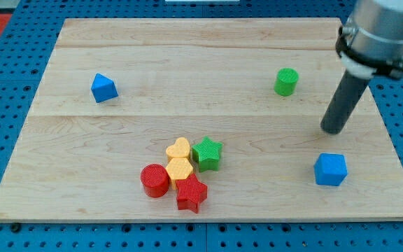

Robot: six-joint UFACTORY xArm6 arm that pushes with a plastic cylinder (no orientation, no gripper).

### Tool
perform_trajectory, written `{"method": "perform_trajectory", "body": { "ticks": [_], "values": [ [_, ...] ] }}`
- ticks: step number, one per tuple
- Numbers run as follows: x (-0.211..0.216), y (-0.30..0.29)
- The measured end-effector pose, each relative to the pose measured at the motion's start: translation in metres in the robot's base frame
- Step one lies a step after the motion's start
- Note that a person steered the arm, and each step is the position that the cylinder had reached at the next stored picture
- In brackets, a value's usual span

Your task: Move the green circle into the blue cube

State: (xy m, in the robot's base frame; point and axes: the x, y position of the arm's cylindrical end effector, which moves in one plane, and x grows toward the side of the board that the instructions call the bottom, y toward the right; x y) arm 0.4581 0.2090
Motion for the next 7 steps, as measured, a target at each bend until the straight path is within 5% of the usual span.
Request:
{"method": "perform_trajectory", "body": {
  "ticks": [3, 4, 6, 7],
  "values": [
    [-0.123, 0.023],
    [-0.147, -0.019],
    [-0.063, -0.045],
    [-0.088, -0.053]
  ]
}}
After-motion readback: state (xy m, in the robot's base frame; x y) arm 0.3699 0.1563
